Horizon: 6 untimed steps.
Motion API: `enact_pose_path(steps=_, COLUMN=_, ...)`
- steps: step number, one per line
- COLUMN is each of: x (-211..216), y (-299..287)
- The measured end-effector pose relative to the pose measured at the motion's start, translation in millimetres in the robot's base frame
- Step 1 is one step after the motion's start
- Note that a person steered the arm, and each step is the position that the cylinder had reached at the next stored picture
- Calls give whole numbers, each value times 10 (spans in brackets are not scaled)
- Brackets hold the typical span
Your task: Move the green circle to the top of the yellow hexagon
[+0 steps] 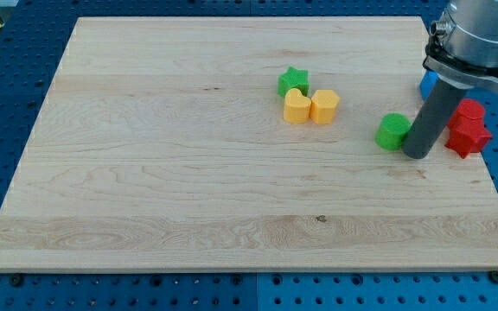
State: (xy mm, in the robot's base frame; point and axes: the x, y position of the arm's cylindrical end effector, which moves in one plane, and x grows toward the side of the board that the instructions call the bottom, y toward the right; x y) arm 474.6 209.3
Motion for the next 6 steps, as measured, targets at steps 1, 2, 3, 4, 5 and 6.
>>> enact_pose_path(steps=1, x=247, y=1)
enact_pose_path(steps=2, x=346, y=-18)
enact_pose_path(steps=3, x=-79, y=-18)
enact_pose_path(steps=4, x=-245, y=-18)
enact_pose_path(steps=5, x=-191, y=-18)
enact_pose_path(steps=6, x=-243, y=-140)
